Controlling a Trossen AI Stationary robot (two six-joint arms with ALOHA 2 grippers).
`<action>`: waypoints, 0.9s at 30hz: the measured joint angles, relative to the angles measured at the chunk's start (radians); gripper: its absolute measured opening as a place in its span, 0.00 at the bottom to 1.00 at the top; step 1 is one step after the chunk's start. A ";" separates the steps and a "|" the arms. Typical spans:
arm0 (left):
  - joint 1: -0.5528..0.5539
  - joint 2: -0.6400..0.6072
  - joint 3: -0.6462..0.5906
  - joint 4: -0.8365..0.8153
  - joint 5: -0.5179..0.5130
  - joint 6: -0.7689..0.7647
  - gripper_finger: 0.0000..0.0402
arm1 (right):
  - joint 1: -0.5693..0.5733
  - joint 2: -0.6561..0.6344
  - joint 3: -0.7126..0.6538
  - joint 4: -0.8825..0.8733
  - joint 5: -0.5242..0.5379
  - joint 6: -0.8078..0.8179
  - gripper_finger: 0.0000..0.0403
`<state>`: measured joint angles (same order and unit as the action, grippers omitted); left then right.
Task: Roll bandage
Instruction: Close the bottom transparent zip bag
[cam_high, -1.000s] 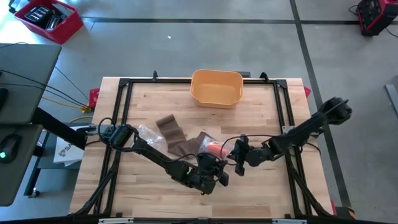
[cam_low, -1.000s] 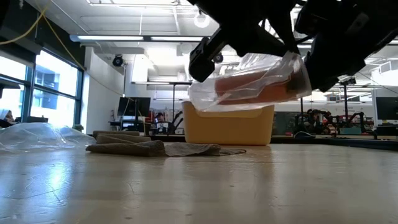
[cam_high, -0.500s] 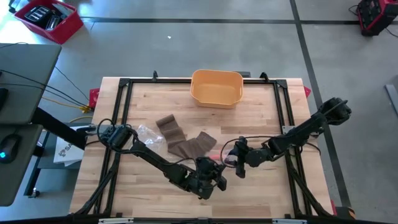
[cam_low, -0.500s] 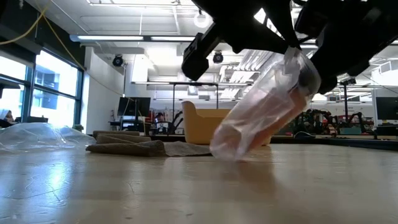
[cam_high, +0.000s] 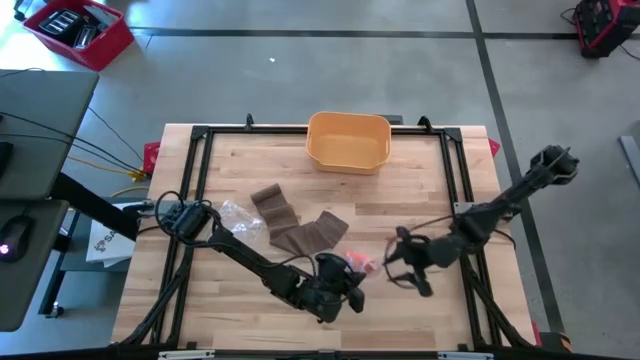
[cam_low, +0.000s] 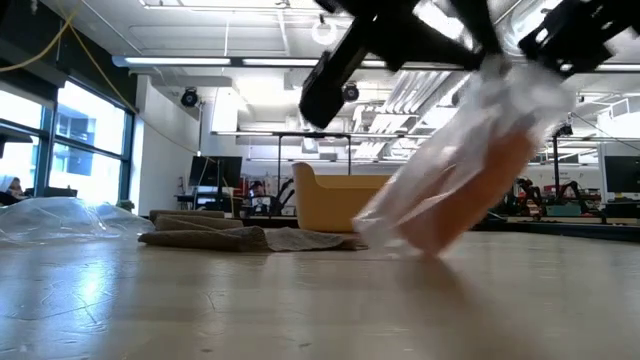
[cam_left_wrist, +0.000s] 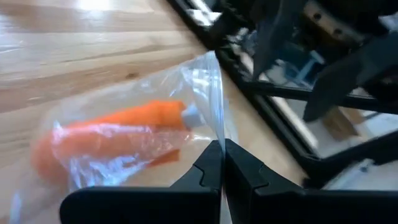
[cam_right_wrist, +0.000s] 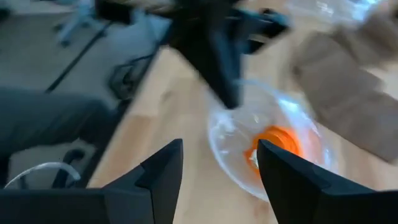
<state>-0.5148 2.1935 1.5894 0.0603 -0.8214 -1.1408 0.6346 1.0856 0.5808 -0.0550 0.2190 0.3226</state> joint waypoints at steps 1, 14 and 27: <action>0.000 0.000 0.001 0.013 0.003 0.011 0.00 | 0.023 -0.003 0.000 0.002 -0.007 -0.021 0.49; 0.008 -0.001 0.001 0.020 0.058 -0.002 0.00 | 0.169 0.172 0.040 0.038 0.244 -0.297 0.49; 0.003 -0.001 0.000 0.068 0.059 0.046 0.00 | 0.122 0.391 0.178 -0.057 0.207 -0.365 0.42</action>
<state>-0.5121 2.1929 1.5894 0.1281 -0.7627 -1.0948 0.7570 1.4763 0.7593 -0.1120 0.4260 -0.0424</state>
